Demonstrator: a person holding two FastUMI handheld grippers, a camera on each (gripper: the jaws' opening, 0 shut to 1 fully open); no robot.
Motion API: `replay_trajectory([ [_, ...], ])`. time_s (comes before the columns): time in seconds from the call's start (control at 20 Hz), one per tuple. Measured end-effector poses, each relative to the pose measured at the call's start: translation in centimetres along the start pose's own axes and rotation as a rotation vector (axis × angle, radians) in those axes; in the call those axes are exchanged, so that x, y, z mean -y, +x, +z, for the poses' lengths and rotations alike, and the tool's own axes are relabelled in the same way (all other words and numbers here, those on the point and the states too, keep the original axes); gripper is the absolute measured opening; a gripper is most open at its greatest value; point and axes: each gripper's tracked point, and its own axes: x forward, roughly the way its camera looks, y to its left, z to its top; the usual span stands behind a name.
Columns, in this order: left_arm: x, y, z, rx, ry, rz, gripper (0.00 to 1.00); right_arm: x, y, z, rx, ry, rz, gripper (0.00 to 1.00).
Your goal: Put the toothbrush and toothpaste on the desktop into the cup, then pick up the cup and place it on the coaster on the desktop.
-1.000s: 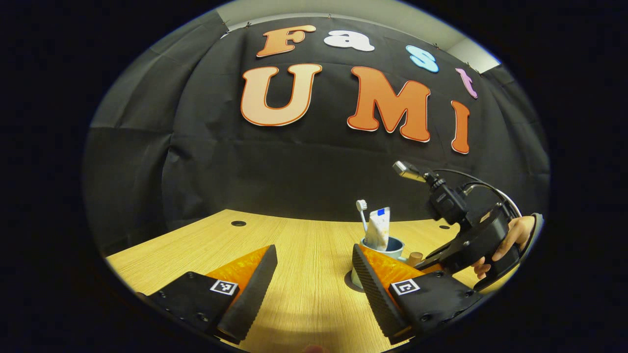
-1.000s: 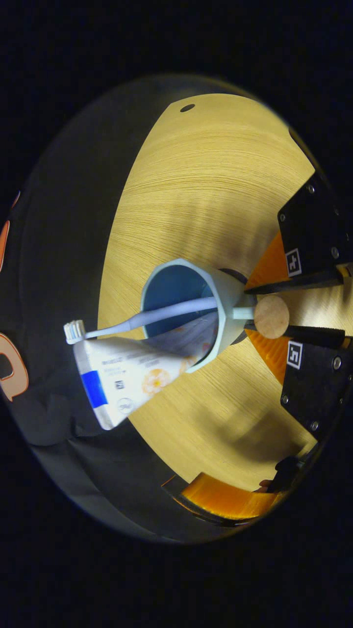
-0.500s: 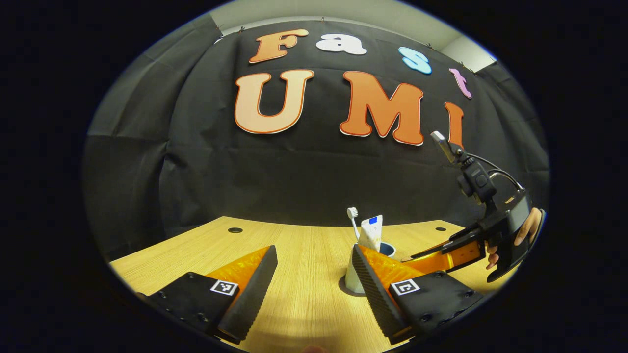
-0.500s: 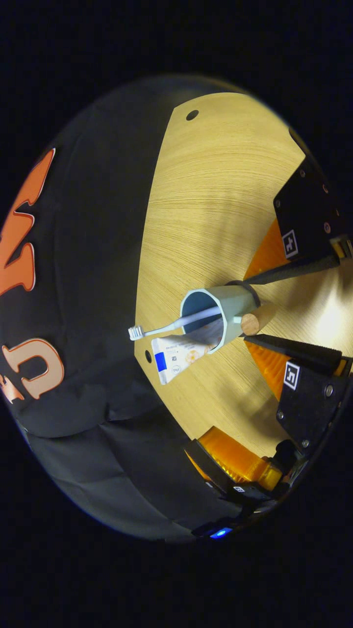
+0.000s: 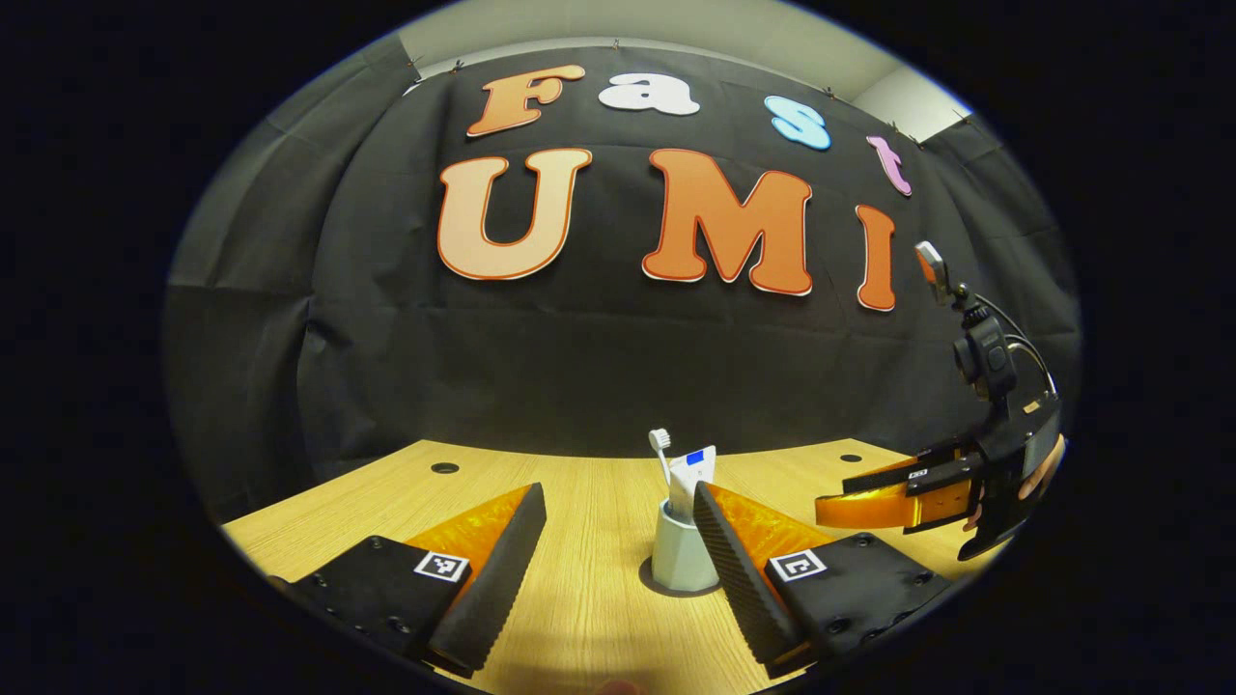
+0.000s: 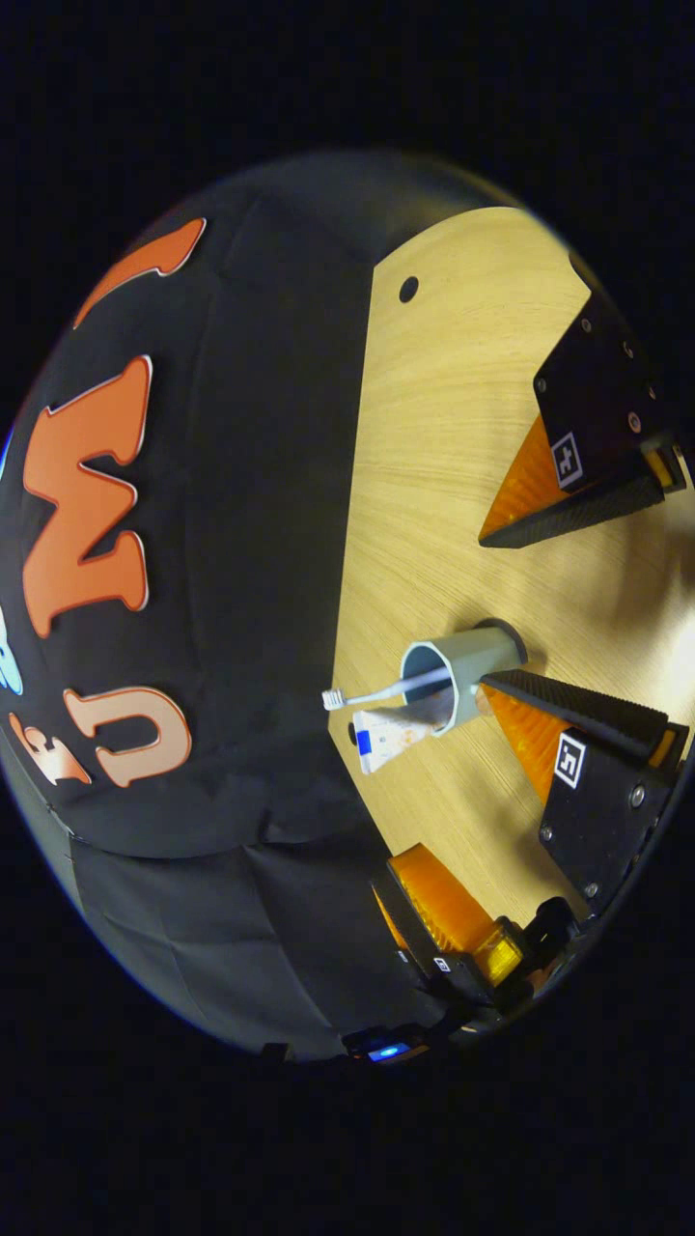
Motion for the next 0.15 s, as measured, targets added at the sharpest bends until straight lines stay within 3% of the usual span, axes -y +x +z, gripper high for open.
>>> replay_trajectory([
  [0.15, 1.1, 0.3, 0.6, 0.016, 0.008, -0.022, 0.97, 2.8, -1.3, 1.2, 0.092, 0.024, -0.072, 0.77],
])
